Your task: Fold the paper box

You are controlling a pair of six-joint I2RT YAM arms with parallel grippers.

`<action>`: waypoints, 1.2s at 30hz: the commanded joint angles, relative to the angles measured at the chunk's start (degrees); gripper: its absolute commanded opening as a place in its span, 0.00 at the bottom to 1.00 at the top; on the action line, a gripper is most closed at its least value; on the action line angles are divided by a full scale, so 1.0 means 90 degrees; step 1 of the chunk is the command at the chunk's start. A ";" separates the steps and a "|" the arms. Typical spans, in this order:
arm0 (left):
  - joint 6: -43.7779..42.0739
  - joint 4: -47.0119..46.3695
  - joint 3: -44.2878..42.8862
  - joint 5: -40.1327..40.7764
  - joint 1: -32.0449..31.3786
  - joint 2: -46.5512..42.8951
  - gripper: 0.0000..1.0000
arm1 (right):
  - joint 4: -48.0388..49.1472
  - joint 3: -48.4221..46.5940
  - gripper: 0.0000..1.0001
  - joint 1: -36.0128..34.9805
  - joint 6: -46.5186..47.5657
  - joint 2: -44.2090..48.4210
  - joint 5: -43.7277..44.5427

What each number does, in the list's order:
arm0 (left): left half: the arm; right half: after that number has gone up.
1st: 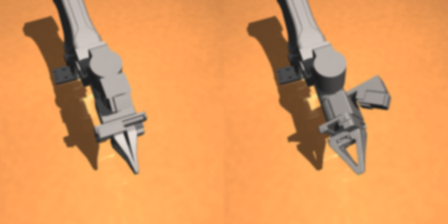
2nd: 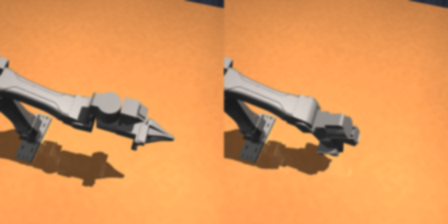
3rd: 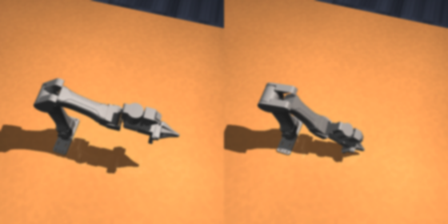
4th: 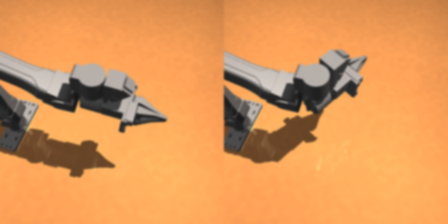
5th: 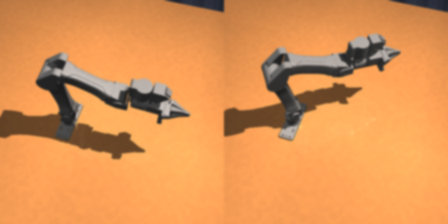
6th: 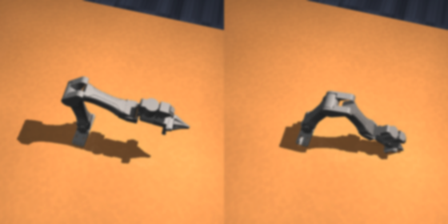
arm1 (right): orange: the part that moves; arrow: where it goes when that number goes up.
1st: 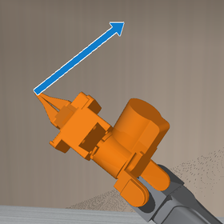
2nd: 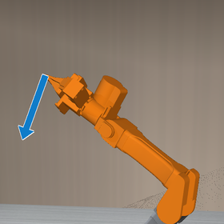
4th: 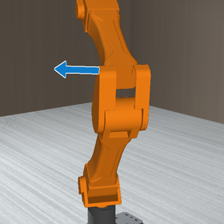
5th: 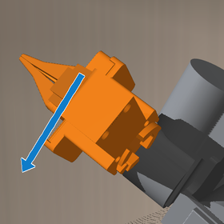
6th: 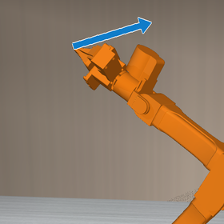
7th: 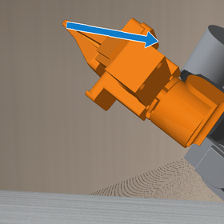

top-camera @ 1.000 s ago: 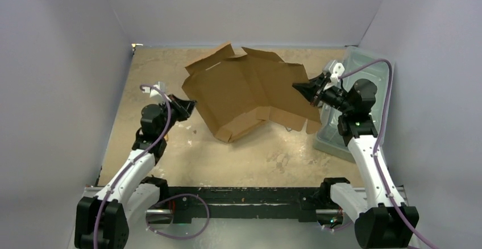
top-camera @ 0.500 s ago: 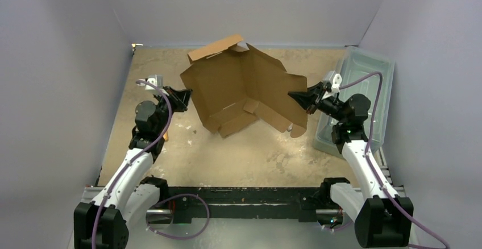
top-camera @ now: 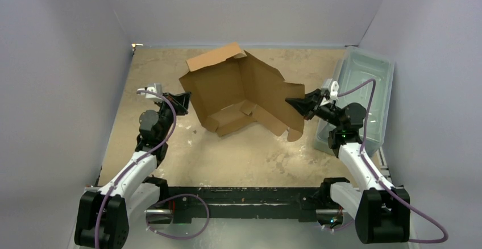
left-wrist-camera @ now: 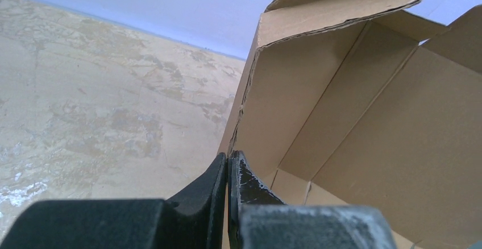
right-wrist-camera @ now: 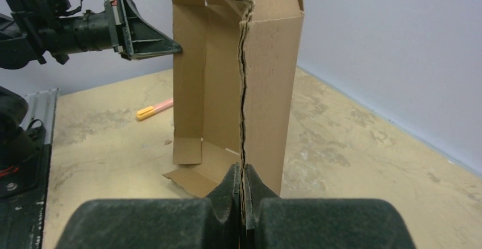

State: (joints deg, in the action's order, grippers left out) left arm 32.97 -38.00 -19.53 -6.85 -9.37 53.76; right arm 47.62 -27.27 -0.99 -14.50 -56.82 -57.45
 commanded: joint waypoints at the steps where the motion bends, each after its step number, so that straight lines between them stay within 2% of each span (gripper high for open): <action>1: 0.0382 -0.1032 0.0083 0.0349 -0.0057 -0.0370 0.00 | 0.0570 0.0139 0.00 -0.0172 -0.0334 0.0102 -0.0175; 6: 0.0411 -0.0987 0.0233 0.0426 -0.0111 -0.0710 0.00 | 0.0436 0.0156 0.00 -0.0264 -0.0466 0.0142 -0.0245; 8: 0.0364 -0.0947 0.0343 0.0573 -0.0112 -0.0848 0.00 | -0.0042 0.0043 0.00 -0.0261 -0.0112 0.0141 -0.0360; 13: 0.0097 -0.0351 0.0030 0.0741 -0.0112 -0.0801 0.00 | -0.2841 -0.0504 0.00 -0.0264 0.2501 0.0277 -0.0499; 15: 0.0048 -0.0292 -0.0101 0.0742 -0.0114 -0.0706 0.00 | -0.3401 -0.0611 0.00 -0.0261 0.3201 0.0316 -0.0470; 21: 0.0396 -0.0725 0.0025 0.0613 -0.0112 -0.0545 0.00 | -0.3154 -0.0503 0.00 -0.0261 0.2912 0.0210 -0.0725; 26: 0.0647 -0.0897 0.0348 -0.0052 -0.0112 -0.0558 0.00 | -0.2727 -0.0436 0.00 -0.0262 0.2354 0.0066 -0.0608; 28: 0.0646 -0.0627 0.0412 -0.0310 -0.0112 -0.0709 0.07 | -0.2650 -0.0452 0.00 -0.0267 0.2173 0.0068 -0.0443; 31: 0.0560 0.0196 0.0353 -0.0529 -0.0112 -0.1080 0.25 | -0.2510 -0.0464 0.00 -0.0266 0.1927 0.0123 -0.0147; 36: 0.0433 0.1597 -0.0057 -0.0456 -0.0112 -0.1725 0.39 | -0.2527 -0.0506 0.00 -0.0255 0.1843 0.0207 0.0275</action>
State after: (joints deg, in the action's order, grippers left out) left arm 36.84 -32.21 -16.08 -9.43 -10.17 42.00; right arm 21.89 -30.83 -3.09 3.81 -56.10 -58.76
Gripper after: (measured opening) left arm 0.356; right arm 0.008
